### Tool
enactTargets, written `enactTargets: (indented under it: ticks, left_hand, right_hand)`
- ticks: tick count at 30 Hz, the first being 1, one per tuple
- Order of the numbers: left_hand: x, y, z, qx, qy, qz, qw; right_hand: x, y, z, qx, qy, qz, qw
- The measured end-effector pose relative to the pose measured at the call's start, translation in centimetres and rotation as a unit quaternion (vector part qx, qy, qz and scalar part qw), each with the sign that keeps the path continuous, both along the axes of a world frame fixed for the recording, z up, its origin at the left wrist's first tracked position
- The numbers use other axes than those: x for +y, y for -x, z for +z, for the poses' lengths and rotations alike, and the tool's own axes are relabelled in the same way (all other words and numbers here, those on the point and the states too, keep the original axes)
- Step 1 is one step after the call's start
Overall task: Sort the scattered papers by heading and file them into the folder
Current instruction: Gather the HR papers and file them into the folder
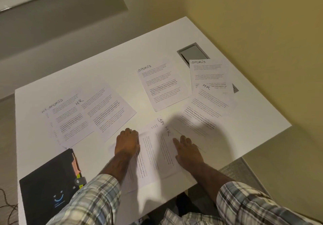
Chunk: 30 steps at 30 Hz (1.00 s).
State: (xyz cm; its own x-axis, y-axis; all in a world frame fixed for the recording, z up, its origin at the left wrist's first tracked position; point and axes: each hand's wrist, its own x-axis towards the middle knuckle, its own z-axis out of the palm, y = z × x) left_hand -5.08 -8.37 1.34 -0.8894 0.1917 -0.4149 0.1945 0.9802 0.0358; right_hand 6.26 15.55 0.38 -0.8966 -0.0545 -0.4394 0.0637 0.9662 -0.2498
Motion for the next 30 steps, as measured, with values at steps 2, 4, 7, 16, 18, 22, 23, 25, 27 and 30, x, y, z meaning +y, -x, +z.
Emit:
enactTargets:
  ticks: [2, 4, 7, 16, 18, 22, 23, 25, 27, 30]
  left_hand:
    - [0.1, -0.2, 0.6, 0.002, -0.013, 0.009, 1.0]
    - [-0.1, -0.5, 1.3, 0.003, -0.06, 0.057, 0.997]
    - [-0.9, -0.9, 2.7, 0.002, -0.148, 0.137, 0.979]
    - [-4.9, -2.7, 9.2, 0.035, -0.438, 0.41, 0.799]
    - [-5.4, -3.3, 10.2, 0.019, -0.499, 0.484, 0.718]
    - [-6.2, -4.7, 10.7, 0.017, -0.534, 0.524, 0.663]
    - [-6.5, -5.1, 10.6, 0.021, -0.535, 0.528, 0.66]
    - [-7.5, -5.7, 10.6, 0.03, -0.528, 0.535, 0.659]
    - [-8.6, -6.1, 10.7, 0.038, -0.502, 0.532, 0.681]
    - [-11.1, -5.8, 10.3, 0.058, -0.461, 0.531, 0.709]
  right_hand:
    - [0.1, 0.2, 0.2, -0.001, 0.013, -0.009, 1.0]
    - [0.2, 0.4, 0.5, 0.001, 0.049, -0.044, 0.998]
    - [0.7, 0.4, 1.3, 0.029, 0.133, -0.132, 0.982]
    - [0.2, 2.0, 2.9, 0.035, 0.339, -0.335, 0.878]
    - [-1.1, 3.1, 3.8, -0.06, 0.447, -0.36, 0.817]
    - [-4.4, 4.8, 5.9, -0.158, 0.561, -0.315, 0.749]
    - [-5.1, 5.2, 6.2, -0.157, 0.57, -0.304, 0.747]
    - [-6.5, 6.4, 6.7, -0.148, 0.576, -0.293, 0.749]
    - [-8.0, 7.8, 6.7, -0.14, 0.553, -0.283, 0.771]
    - [-9.9, 9.3, 6.9, -0.095, 0.514, -0.276, 0.807]
